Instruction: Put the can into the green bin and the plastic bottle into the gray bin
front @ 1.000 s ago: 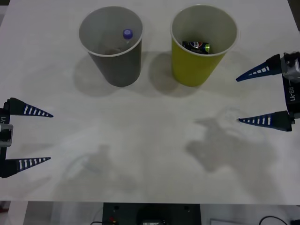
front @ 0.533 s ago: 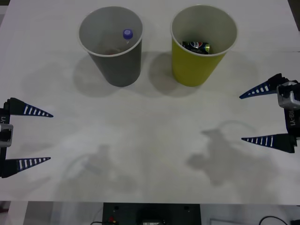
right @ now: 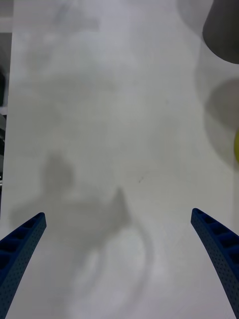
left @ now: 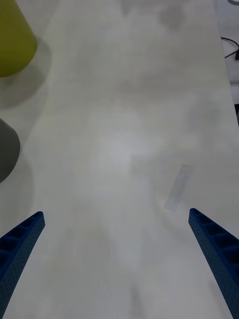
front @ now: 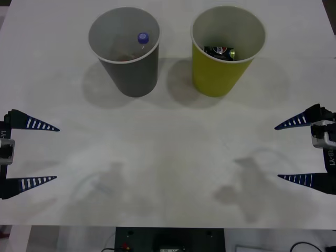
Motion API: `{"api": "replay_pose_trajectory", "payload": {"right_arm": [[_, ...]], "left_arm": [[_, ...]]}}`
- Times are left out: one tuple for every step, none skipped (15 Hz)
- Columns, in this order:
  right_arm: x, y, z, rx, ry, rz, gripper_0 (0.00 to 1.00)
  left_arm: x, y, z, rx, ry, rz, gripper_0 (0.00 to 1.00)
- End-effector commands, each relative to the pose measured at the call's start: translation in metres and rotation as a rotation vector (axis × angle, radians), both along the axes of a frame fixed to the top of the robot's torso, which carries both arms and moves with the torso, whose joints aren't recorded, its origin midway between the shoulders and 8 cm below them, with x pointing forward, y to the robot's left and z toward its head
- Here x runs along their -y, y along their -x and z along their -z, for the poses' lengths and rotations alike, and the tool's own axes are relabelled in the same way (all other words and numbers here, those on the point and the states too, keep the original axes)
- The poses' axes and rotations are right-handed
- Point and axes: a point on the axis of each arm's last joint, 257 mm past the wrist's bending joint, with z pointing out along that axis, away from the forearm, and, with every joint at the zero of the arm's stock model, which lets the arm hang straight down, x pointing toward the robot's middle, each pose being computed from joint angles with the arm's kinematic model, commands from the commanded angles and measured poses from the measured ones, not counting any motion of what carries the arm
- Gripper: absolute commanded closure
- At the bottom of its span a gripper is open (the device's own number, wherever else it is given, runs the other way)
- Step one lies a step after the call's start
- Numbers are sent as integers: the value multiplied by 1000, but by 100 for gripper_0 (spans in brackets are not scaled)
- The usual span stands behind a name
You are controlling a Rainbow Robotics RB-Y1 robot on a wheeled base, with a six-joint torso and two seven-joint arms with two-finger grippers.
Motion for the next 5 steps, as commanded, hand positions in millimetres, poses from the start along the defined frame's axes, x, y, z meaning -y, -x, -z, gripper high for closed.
{"api": "replay_pose_trajectory", "payload": {"right_arm": [[2, -1, 1, 6, -8, 16, 0], [3, -2, 1, 8, -7, 19, 0], [3, -2, 1, 10, -5, 19, 0], [3, -2, 1, 10, -5, 19, 0], [3, -2, 1, 10, -5, 19, 0]], "left_arm": [[0, 0, 0, 0, 0, 0, 0], [0, 0, 0, 0, 0, 0, 0], [0, 0, 0, 0, 0, 0, 0], [0, 0, 0, 0, 0, 0, 0], [0, 0, 0, 0, 0, 0, 0]]}}
